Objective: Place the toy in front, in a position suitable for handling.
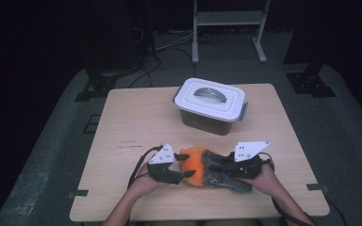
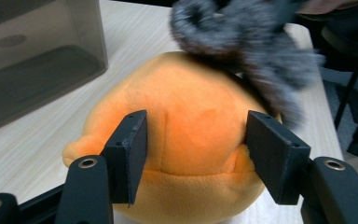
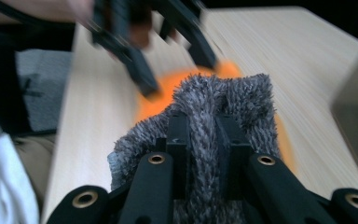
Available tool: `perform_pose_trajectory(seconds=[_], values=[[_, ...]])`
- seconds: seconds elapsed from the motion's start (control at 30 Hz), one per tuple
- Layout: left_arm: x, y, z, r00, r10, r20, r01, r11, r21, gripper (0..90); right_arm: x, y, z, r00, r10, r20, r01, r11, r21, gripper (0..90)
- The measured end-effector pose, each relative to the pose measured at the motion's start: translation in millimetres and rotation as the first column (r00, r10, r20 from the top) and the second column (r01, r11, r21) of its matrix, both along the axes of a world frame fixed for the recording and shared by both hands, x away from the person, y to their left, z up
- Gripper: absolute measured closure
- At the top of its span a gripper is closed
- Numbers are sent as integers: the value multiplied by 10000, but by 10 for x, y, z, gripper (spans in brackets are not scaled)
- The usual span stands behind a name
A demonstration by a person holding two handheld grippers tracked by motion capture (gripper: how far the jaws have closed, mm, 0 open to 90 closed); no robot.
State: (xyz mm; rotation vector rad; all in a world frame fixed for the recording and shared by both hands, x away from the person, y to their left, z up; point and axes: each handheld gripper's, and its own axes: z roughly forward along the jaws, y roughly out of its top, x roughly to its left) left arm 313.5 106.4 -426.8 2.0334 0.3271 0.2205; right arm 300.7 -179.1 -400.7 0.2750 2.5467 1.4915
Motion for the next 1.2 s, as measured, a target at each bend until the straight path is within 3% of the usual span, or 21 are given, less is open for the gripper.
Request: perform_pose_trajectory(seconds=[0.13, 0.23, 0.6, 0.93, 1.2], values=[[5, -5, -8, 9999, 123, 12, -123, 9999, 72, 396, -42, 141, -61, 9989, 330, 341, -304, 9968, -745, 767], [7, 12, -19, 9998, 175, -47, -175, 9998, 51, 393, -24, 127, -111, 9990, 341, 272, -316, 9958, -858, 767], [22, 52, -30, 9996, 269, -57, -268, 9996, 96, 376, -11, -203, -215, 9977, -666, 132, 678, 9859, -1528, 762], [25, 48, -45, 9999, 128, -35, -128, 9999, 116, 370, 55, -79, -83, 9988, -484, -73, 480, 9979, -446, 761], [6, 53, -36, 10000, 62, 57, -63, 9997, 223, 347, 105, -109, -155, 9978, -618, -256, 598, 9956, -720, 763]])
